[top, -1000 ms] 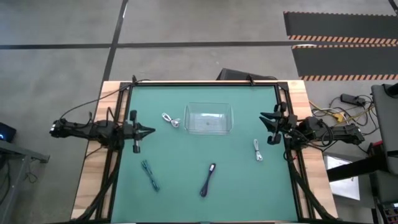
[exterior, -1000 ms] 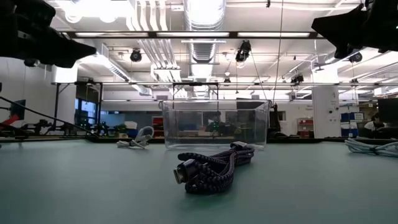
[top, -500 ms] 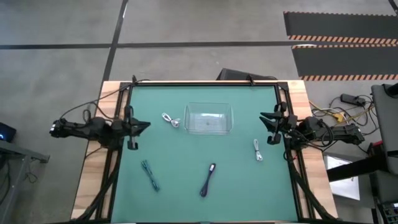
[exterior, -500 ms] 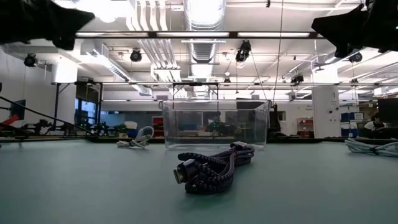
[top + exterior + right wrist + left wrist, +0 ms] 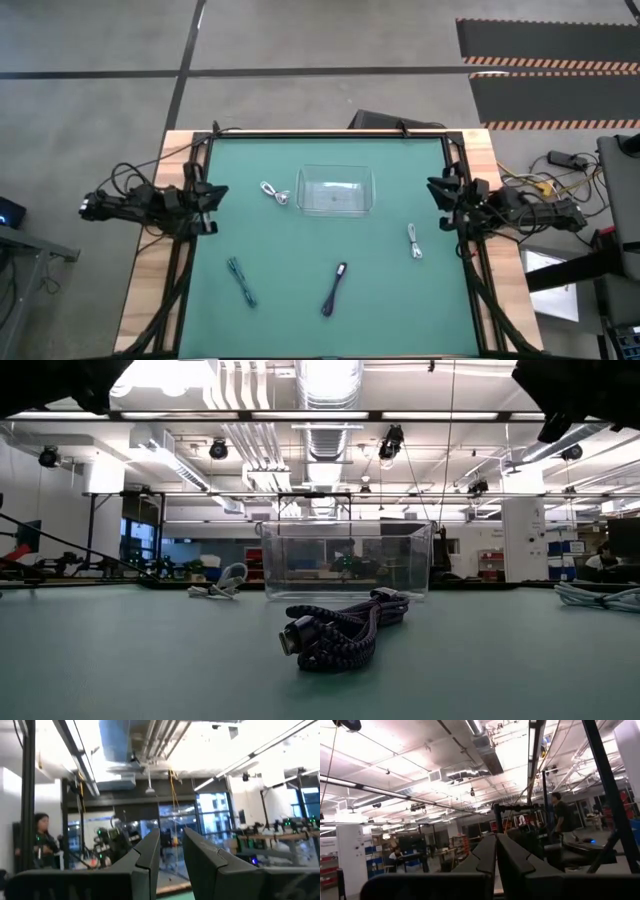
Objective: Pick and place USB-C Cables
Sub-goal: Put the purple charger cable into the transparent container
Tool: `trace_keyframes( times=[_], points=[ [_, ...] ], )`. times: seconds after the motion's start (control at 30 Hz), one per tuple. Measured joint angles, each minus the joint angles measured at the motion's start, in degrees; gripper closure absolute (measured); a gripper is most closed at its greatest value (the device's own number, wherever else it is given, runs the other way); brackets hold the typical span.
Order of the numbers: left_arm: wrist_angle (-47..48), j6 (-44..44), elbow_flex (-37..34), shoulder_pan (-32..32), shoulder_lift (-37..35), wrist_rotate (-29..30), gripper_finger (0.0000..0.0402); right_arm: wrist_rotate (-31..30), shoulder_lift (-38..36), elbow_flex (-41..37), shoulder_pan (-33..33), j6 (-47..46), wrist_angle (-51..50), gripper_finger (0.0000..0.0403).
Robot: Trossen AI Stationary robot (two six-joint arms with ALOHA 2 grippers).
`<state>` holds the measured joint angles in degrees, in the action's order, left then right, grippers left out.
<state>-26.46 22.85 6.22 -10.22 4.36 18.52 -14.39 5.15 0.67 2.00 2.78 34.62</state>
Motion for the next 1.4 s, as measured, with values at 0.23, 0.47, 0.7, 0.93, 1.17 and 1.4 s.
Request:
trace_keyframes(
  times=[0.23, 0.47, 0.7, 0.93, 1.17, 1.4],
  points=[
    [-6.09, -3.32, 0.01, 0.0, 1.72, -0.01, 0.0402, 0.01, 8.58, 0.0, 0.0, 1.44, 8.79, 0.033],
    [-6.06, -4.59, 0.0, 0.02, 3.92, 0.0, 0.0402, -0.09, 18.64, 1.56, -0.01, 2.37, 14.97, 0.033],
    [-6.11, -5.88, 0.0, 0.0, 4.59, 0.0, 0.0402, -0.16, 27.06, 6.85, 0.0, 3.36, 14.97, 0.033],
    [-6.08, -6.2, 0.0, 0.02, 4.51, 0.0, 0.0402, -0.14, 33.58, 10.85, 0.4, 4.69, 14.9, 0.033],
    [-5.97, -7.56, 0.0, 0.02, 4.77, -0.01, 0.0402, -0.18, 37.59, 15.97, 1.93, 5.37, 9.84, 0.033],
    [-6.1, -8.03, 0.0, 0.02, 4.85, 0.0, 0.0402, -0.23, 42.01, 23.63, 3.71, 5.86, 0.59, 0.033]
  ],
)
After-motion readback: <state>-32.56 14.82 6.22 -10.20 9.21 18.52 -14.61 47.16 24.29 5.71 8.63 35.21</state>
